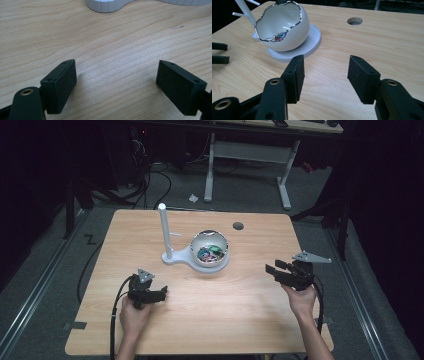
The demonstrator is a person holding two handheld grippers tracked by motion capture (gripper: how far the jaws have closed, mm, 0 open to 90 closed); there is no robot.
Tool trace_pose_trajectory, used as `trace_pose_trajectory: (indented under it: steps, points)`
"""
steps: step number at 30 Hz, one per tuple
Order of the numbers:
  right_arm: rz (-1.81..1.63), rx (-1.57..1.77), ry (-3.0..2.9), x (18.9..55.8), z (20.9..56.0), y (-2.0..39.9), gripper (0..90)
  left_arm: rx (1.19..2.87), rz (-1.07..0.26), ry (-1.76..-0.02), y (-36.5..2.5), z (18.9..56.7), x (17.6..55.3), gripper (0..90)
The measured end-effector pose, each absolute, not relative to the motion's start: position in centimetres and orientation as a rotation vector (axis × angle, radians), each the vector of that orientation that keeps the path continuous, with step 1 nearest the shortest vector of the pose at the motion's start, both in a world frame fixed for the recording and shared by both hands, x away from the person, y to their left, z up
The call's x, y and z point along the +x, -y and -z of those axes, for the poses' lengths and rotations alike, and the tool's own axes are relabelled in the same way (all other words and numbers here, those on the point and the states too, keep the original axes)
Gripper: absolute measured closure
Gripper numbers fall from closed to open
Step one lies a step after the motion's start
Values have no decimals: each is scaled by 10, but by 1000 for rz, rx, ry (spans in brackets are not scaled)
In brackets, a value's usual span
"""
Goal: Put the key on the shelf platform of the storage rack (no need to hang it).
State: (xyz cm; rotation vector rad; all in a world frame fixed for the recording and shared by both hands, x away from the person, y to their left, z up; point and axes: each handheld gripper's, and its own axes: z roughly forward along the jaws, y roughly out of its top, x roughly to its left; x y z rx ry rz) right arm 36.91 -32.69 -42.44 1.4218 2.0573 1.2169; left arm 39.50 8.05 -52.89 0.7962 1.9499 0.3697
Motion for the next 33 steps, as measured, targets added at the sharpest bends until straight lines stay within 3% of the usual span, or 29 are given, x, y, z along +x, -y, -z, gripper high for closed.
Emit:
trace_pose_trajectory:
  steps: [33]
  points:
    - [-1234,1536,-2071,353,481,326,462,799,-371,-1946,-81,529,395,171]
